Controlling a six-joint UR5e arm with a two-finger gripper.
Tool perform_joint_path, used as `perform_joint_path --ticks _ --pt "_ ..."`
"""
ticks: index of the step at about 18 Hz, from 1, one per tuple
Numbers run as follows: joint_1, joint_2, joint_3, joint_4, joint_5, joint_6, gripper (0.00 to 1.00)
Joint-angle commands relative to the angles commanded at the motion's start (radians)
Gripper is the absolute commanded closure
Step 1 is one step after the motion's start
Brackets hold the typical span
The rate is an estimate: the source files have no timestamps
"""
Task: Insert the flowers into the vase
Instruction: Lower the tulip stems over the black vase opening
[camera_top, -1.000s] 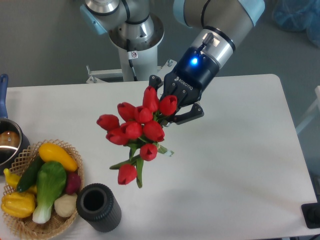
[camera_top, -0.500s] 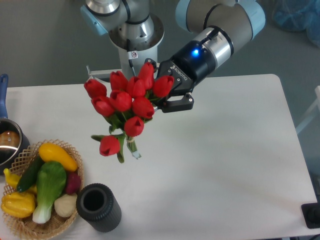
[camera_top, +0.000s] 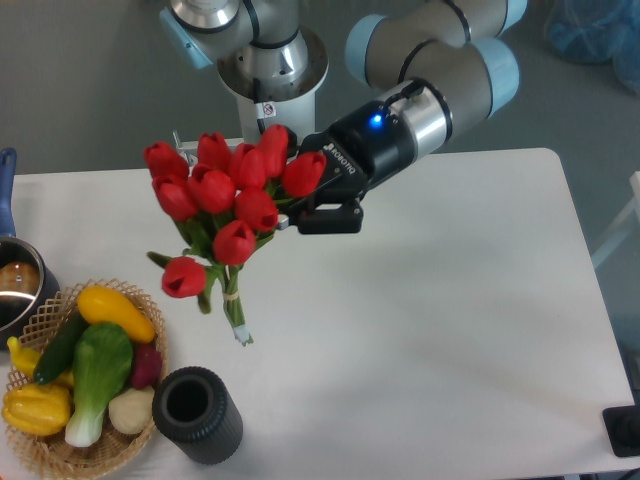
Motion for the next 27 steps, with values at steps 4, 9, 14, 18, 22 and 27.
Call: perform_joint_path --ticks 4,9,14,18,22,27 --pt "-0.025 -0.018 0.028 0.006 -0.002 0.002 0.92" --pt "-0.069 -0.051 0.078 0.008 0.0 0.003 0.91" --pt "-0.084 -0.06 0.083 0.008 0.005 0.003 0.9" --pt "-0.103 -0.092 0.109 0.008 0.009 0.003 0.9" --pt "-0.114 -0.106 0.12 0.008 0.011 0.0 0.9" --pt "-0.121 -0.123 0.114 0.008 0.018 0.0 0.9"
